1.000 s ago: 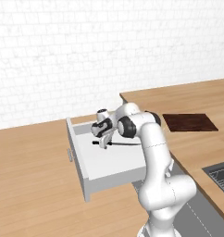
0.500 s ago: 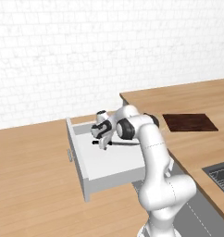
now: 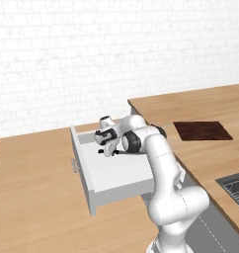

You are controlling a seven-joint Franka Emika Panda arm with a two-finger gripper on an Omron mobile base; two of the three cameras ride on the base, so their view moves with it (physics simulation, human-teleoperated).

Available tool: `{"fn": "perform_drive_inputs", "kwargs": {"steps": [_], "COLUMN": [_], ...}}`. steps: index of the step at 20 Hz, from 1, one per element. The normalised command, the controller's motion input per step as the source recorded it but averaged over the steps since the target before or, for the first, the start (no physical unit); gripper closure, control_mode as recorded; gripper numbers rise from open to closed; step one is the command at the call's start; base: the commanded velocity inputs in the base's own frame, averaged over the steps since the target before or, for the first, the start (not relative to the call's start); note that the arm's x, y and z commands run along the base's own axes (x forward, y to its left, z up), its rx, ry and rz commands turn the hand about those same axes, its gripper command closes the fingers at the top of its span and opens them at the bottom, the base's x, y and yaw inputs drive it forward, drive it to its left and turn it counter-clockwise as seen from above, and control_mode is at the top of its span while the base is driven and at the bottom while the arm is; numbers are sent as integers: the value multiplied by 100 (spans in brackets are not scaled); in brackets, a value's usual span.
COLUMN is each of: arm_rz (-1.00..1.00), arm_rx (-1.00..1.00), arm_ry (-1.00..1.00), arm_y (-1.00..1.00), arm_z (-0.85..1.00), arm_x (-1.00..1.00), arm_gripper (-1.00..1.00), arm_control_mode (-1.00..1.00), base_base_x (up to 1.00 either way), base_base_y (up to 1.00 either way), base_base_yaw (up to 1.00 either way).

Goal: Pick up the knife from the drawer and place it on the cutting board. Then place the meat from the plate to the cutting board.

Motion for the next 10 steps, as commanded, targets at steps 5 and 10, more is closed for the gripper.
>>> {"fn": "perform_drive_inputs", "kwargs": {"steps": [5,10], "arm_rz": [0,0], "arm_rx": [3,7], "arm_ry": [-15,-25], "arm_y": [0,27], "arm_z": [34,89], "arm_x": [-54,-100], "arm_gripper": [100,100], "arm_control_mode": [-100,-100], "base_base_x": [0,0], "base_base_y": [0,0], "base_base_yaw": [0,0]}}
